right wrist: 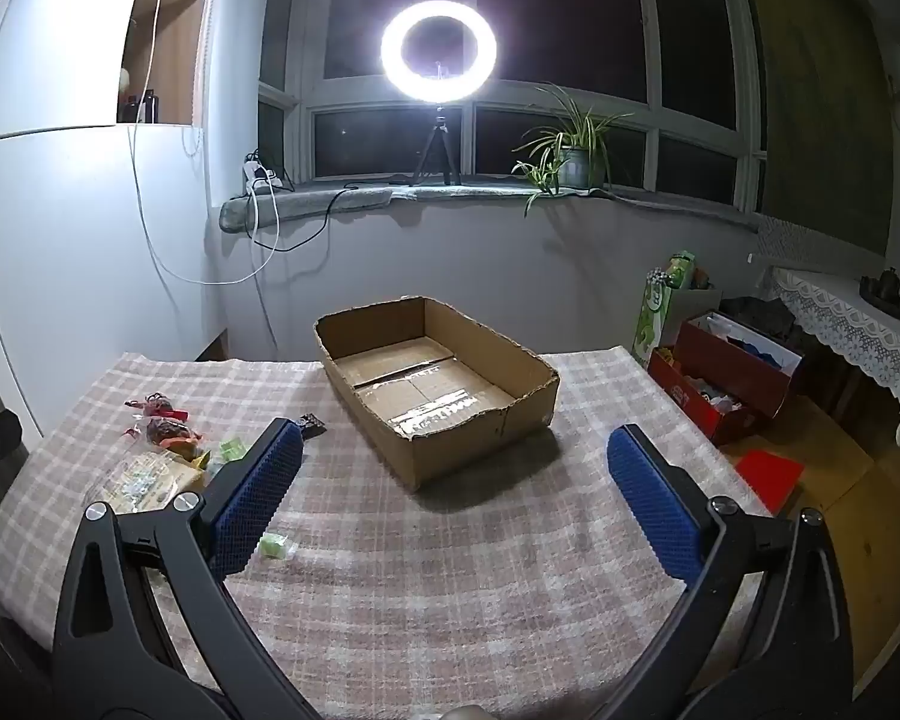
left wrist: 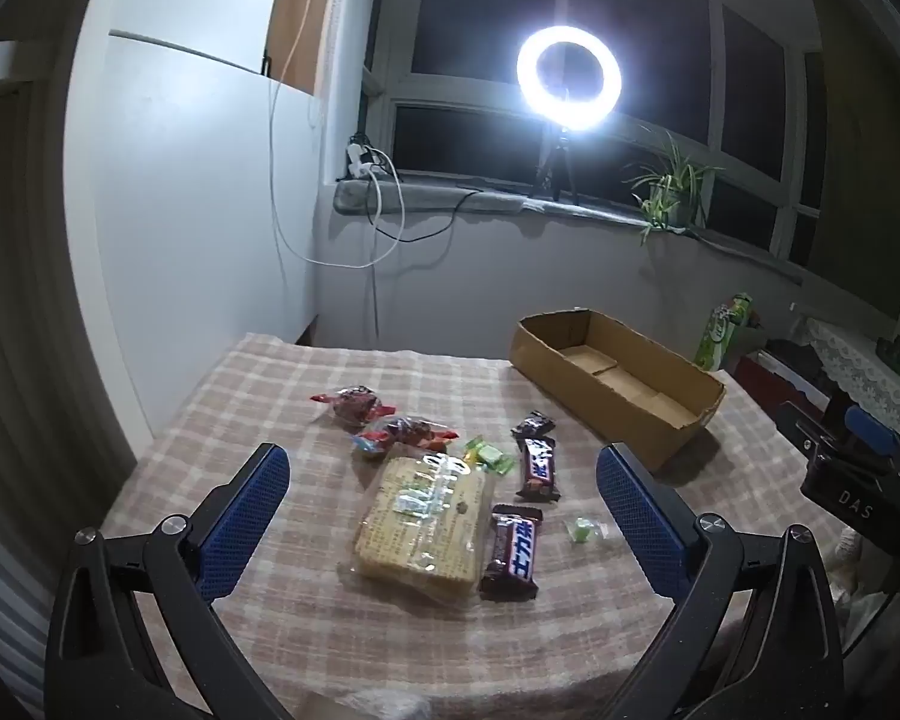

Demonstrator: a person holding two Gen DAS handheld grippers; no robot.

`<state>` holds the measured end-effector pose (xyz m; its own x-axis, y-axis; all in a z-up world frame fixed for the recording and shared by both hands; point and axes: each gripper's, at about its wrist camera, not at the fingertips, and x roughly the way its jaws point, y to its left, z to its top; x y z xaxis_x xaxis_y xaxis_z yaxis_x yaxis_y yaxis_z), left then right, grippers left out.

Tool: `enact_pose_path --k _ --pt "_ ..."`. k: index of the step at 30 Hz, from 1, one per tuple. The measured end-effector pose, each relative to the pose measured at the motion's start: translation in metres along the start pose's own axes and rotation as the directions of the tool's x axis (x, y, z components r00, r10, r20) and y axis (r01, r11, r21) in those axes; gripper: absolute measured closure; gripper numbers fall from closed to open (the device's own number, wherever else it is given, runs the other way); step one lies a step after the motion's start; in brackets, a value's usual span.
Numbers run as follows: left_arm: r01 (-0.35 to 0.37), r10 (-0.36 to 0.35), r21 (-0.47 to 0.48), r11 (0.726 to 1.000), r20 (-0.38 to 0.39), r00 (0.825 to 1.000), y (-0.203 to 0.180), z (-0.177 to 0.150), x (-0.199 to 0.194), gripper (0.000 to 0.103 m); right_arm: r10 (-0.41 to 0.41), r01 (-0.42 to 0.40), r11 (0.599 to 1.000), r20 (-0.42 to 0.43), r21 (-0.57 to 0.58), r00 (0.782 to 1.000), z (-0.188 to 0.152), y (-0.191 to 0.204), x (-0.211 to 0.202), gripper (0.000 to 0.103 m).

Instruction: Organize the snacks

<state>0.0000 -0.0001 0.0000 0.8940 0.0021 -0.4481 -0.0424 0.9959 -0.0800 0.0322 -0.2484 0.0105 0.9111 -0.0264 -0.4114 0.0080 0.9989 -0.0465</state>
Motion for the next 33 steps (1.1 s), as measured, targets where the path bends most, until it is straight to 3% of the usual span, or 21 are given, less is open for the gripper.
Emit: enact_pose_path --k 8,33 --pt "0.015 -0.016 -0.051 0.999 -0.011 1.000 0.009 0.003 0.003 0.001 -0.002 0.002 1.000 0.005 0.001 1.000 0.000 0.000 -0.001 0.000" --pt "0.010 -0.010 -0.034 0.999 0.011 1.000 0.003 0.003 -0.003 0.001 -0.002 0.002 1.000 0.016 0.003 1.000 0.002 -0.001 -0.005 0.000"
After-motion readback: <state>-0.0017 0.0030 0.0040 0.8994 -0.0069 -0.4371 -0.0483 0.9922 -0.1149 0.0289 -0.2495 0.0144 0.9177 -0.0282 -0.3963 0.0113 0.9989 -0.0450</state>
